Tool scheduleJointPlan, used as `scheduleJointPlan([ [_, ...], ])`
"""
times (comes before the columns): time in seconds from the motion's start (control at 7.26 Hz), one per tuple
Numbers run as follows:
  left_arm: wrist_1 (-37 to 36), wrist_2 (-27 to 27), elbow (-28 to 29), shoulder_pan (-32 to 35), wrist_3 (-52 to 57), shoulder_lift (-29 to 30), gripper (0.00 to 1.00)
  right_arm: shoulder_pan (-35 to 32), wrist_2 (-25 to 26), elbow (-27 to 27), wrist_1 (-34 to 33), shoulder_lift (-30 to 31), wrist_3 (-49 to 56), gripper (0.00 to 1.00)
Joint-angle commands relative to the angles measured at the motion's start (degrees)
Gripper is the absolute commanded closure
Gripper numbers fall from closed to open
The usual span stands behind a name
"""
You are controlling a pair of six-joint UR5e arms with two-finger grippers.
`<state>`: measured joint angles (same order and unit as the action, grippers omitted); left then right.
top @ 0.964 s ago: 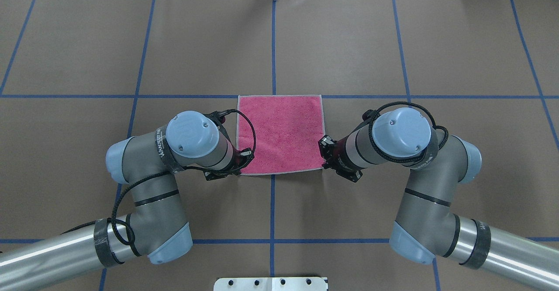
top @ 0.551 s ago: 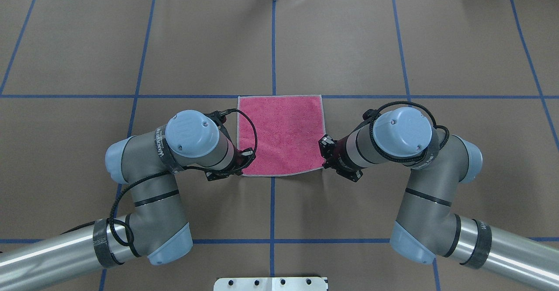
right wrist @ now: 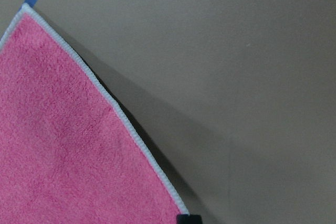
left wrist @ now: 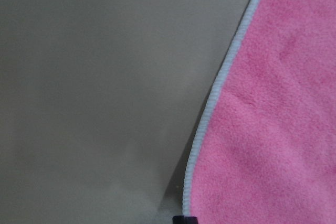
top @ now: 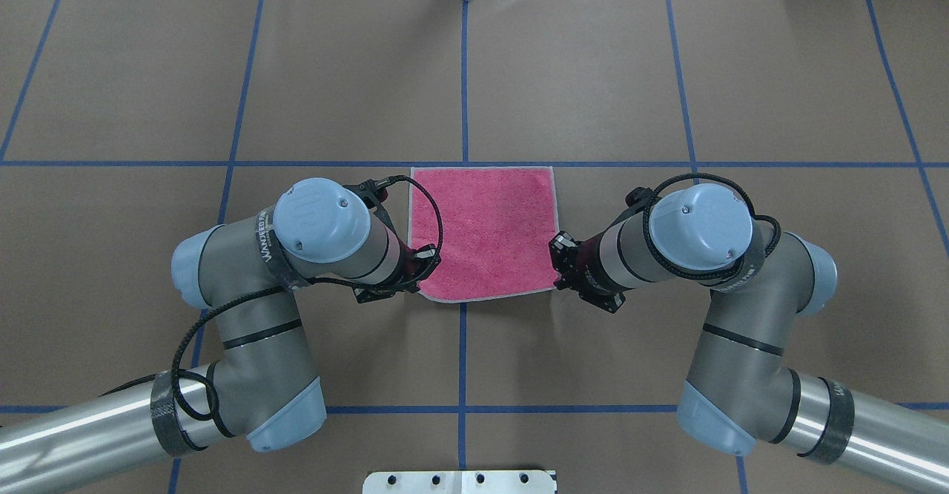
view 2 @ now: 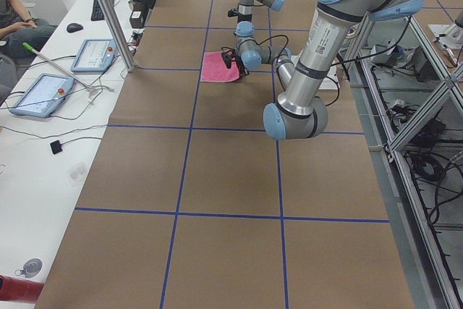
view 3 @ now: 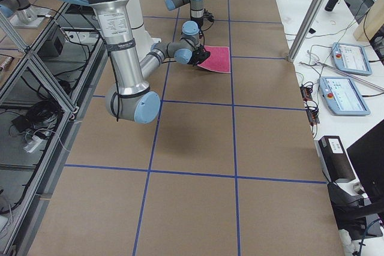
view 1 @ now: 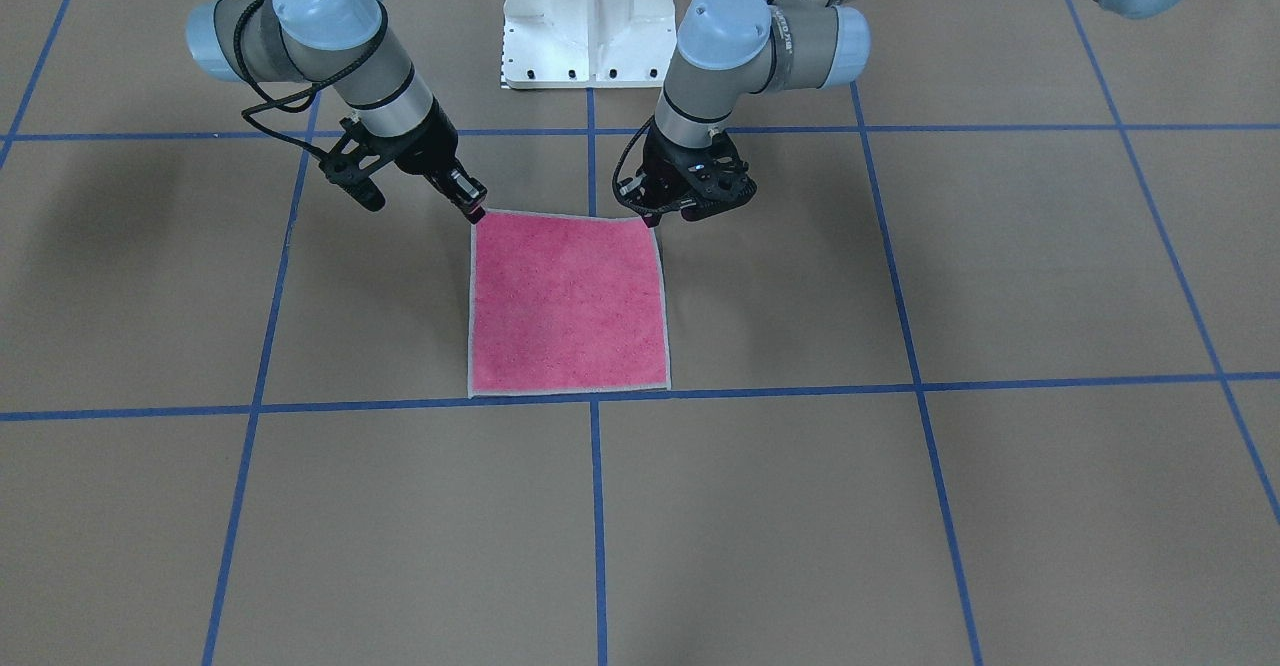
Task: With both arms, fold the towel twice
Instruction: 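Lift the near edge with both grippers and fold it over the far edge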
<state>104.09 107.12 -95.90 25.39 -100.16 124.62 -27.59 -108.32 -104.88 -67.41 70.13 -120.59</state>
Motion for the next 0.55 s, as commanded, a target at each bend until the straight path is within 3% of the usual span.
scheduleJointPlan([
  [0.0, -0.02, -0.07, -0.17, 1.40, -0.12, 0.18, 1.00, -0.09, -0.05, 0.37, 0.00, -0.34, 0.09, 1.00],
  [0.41, 0.15, -0.07, 4.29, 6.58, -1.53, 4.99, 1.00, -4.65, -0.40, 3.34, -2.45, -3.92, 0.53, 1.00],
])
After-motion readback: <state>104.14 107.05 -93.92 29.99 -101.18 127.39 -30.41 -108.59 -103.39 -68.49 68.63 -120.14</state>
